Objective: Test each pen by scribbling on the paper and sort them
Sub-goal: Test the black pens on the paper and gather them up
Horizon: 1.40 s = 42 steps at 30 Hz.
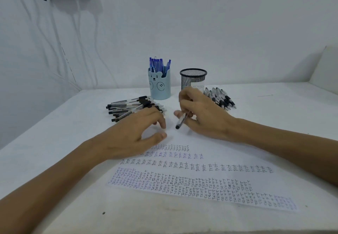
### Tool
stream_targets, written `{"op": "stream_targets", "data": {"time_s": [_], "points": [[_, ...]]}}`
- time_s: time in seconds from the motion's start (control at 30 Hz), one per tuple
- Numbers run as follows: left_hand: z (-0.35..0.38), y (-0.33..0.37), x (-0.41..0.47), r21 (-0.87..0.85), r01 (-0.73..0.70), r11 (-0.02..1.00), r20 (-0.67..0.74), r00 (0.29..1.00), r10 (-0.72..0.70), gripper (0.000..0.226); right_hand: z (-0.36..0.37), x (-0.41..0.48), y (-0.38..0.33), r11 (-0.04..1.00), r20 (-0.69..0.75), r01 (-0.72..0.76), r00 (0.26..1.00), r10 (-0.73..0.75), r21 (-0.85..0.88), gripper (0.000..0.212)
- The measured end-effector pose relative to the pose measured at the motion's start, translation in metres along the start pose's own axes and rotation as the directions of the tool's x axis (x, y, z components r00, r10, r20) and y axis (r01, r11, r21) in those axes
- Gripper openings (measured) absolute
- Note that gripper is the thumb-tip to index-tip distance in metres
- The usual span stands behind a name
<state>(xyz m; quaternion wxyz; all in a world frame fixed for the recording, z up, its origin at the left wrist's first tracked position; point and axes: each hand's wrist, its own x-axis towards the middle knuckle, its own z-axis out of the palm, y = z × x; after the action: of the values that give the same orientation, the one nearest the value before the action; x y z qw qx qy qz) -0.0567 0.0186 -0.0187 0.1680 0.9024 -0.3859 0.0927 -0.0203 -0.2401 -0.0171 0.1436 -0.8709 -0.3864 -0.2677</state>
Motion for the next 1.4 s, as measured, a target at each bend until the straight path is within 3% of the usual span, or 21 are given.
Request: {"op": "stream_targets", "data": {"time_s": [0.1, 0.17, 0.23, 0.33, 0.43, 0.5, 0.87, 1.4], "points": [[-0.001, 0.006, -0.001, 0.024, -0.060, 0.998, 0.074, 0.996, 0.058, 0.039, 0.000, -0.006, -0.005, 0.992, -0.196, -0.104, 0.976, 0.090, -0.064, 0.031], [0.000, 0.012, -0.001, 0.031, -0.071, 0.997, 0.101, 0.993, 0.068, 0.050, -0.004, -0.008, -0.010, 0.980, -0.193, -0.196, 0.961, 0.196, 0.020, 0.042], [0.001, 0.014, 0.000, 0.046, -0.067, 0.997, 0.118, 0.991, 0.061, 0.060, -0.009, -0.009, -0.014, 0.893, -0.071, -0.325, 0.929, 0.363, 0.310, 0.052], [0.002, 0.015, 0.000, 0.045, -0.040, 0.998, 0.148, 0.988, 0.033, 0.067, -0.011, -0.014, -0.014, 0.586, 0.172, -0.456, 0.863, 0.475, 0.669, 0.037], [0.002, 0.015, 0.000, 0.049, -0.038, 0.998, 0.164, 0.986, 0.029, 0.069, -0.013, -0.022, -0.014, 0.421, 0.350, -0.560, 0.806, 0.478, 0.714, 0.018], [0.002, 0.014, 0.001, 0.052, -0.037, 0.998, 0.168, 0.985, 0.028, 0.070, -0.020, -0.026, -0.016, 0.375, 0.421, -0.590, 0.792, 0.443, 0.715, 0.012], [0.003, 0.011, 0.001, 0.083, -0.052, 0.995, 0.184, 0.982, 0.036, 0.071, -0.026, -0.037, -0.033, 0.508, 0.419, -0.522, 0.853, 0.313, 0.685, 0.015], [0.002, 0.013, 0.000, 0.075, -0.048, 0.996, 0.198, 0.980, 0.032, 0.072, -0.025, -0.036, -0.034, 0.527, 0.414, -0.515, 0.857, 0.307, 0.676, 0.018]]}}
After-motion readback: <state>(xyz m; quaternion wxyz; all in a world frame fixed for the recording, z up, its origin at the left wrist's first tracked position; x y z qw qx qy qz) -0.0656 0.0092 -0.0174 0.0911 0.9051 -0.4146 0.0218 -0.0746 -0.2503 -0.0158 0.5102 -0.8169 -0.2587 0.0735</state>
